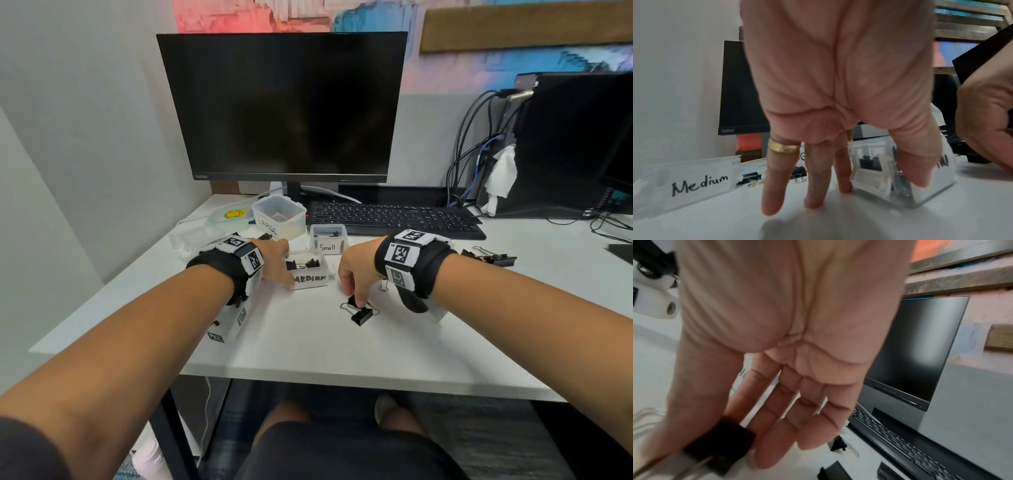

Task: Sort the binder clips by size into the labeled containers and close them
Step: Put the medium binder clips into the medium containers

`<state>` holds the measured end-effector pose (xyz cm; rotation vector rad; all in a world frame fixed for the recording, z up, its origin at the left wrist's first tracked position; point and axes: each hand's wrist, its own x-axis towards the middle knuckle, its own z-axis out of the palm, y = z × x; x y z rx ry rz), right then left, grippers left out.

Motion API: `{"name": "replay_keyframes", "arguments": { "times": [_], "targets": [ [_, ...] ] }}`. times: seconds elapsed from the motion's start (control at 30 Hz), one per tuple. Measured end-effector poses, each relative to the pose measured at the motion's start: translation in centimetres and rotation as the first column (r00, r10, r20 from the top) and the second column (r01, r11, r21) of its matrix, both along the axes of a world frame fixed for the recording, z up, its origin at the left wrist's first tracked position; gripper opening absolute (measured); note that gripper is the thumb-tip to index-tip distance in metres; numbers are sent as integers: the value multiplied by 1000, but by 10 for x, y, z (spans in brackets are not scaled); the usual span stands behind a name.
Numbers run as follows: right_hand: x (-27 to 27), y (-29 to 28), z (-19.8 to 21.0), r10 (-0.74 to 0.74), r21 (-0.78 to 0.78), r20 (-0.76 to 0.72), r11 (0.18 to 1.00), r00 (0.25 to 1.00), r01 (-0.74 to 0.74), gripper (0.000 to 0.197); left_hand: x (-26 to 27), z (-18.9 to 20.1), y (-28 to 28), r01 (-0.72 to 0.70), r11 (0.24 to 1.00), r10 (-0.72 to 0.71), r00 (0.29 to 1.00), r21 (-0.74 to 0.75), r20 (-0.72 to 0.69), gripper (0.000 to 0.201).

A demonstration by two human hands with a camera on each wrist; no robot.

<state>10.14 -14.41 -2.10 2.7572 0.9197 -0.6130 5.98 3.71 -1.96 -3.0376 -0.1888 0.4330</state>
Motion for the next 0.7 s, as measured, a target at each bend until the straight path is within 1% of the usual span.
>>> {"name": "replay_keyframes", "arguments": {
  "times": [0.13,0.2,0.3,0.43,0.57,0.7],
  "targets": [
    [4,-1,-1,-1,33,-2,999,1000,1,28,0,1,0,-5,1000,5,1000,-4,-5,69],
    [6,-1,-1,7,60,26,998,1000,-9,32,1,0,1,-4,1000,4,1000,-8,-8,70],
    [7,1,0,8,88,111,996,994,-18,35,2,1,2,3,1000,-3,1000,-7,-10,70],
    [8,4,-2,-35,64,93,997,995,30,42,2,1,2,6,1000,-7,1000,-9,-20,70],
    [11,9,-5,-6,51,105,999,994,1,33,2,1,3,17,1000,-17,1000,-17,-18,69],
    [11,11,3,9,64,139,998,990,-18,32,3,-1,5,23,1000,-24,1000,-21,-18,68]
  ]
}}
